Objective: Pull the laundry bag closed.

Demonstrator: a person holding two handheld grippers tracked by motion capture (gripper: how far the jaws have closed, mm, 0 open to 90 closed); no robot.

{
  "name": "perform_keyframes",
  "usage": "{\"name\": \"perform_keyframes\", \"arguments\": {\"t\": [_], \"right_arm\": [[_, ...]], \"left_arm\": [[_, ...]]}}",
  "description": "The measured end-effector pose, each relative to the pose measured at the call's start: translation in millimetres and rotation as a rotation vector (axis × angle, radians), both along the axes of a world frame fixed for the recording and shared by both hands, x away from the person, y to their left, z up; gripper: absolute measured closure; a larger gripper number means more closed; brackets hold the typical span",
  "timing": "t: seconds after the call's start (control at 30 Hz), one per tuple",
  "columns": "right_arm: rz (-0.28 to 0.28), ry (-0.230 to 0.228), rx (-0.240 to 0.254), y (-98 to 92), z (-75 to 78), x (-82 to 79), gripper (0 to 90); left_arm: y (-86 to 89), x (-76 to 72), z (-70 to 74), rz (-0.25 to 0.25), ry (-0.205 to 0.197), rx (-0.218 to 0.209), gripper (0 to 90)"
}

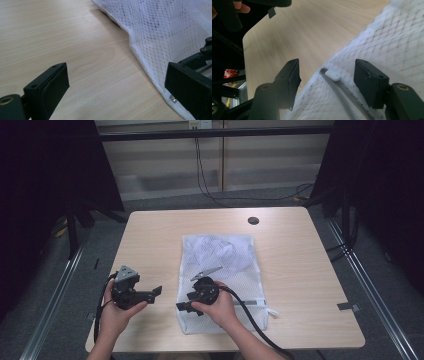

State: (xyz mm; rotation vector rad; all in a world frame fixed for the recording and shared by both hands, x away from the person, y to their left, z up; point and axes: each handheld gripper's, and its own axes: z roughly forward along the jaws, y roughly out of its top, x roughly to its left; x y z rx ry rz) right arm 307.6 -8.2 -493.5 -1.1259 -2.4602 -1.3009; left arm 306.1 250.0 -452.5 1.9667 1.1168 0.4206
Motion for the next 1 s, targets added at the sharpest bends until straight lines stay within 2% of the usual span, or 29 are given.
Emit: {"name": "perform_keyframes", "arguments": {"t": [0.1, 0.13, 0.17, 0.23, 0.33, 0.43, 0.6, 0.7, 1.0], "right_arm": [[0.006, 0.0, -0.011, 1.0, -1.6, 0.1, 39.1], [-0.001, 0.023, -0.02, 1.8, -2.6, -0.2, 40.2], [0.0, 0.024, -0.02, 2.1, -3.1, -0.2, 40.8], [-0.004, 0.04, -0.02, 2.6, -3.5, -0.4, 42.7], [-0.001, 0.049, -0.004, 3.2, -4.7, 0.2, 47.1], [-0.01, 0.064, 0.008, 3.7, -5.9, 1.3, 50.6], [-0.018, 0.082, 0.017, 5.3, -8.5, 2.8, 55.1], [-0.018, 0.084, 0.021, 6.3, -10.0, 3.4, 55.1], [-0.018, 0.093, 0.018, 7.2, -11.5, 5.5, 69.1]], "left_arm": [[-0.4, 0.1, -0.4, -0.001, 0.003, 0.0, 5.1], [-1.2, -0.1, -0.7, 0.0, 0.001, 0.006, 5.1], [-0.8, 0.0, -0.5, -0.006, 0.001, 0.019, 5.1], [-0.9, 0.1, -0.6, -0.009, 0.002, 0.02, 5.1], [-1.3, 0.3, -0.8, -0.001, 0.001, 0.008, 5.1], [-0.5, 0.9, -0.9, -0.006, 0.003, 0.021, 5.2], [-1.0, 0.9, -1.2, -0.002, 0.0, 0.016, 5.2], [-1.1, 1.1, -1.5, -0.001, 0.002, 0.015, 5.2], [-0.7, 0.9, -1.6, -0.001, -0.001, 0.024, 5.3]]}}
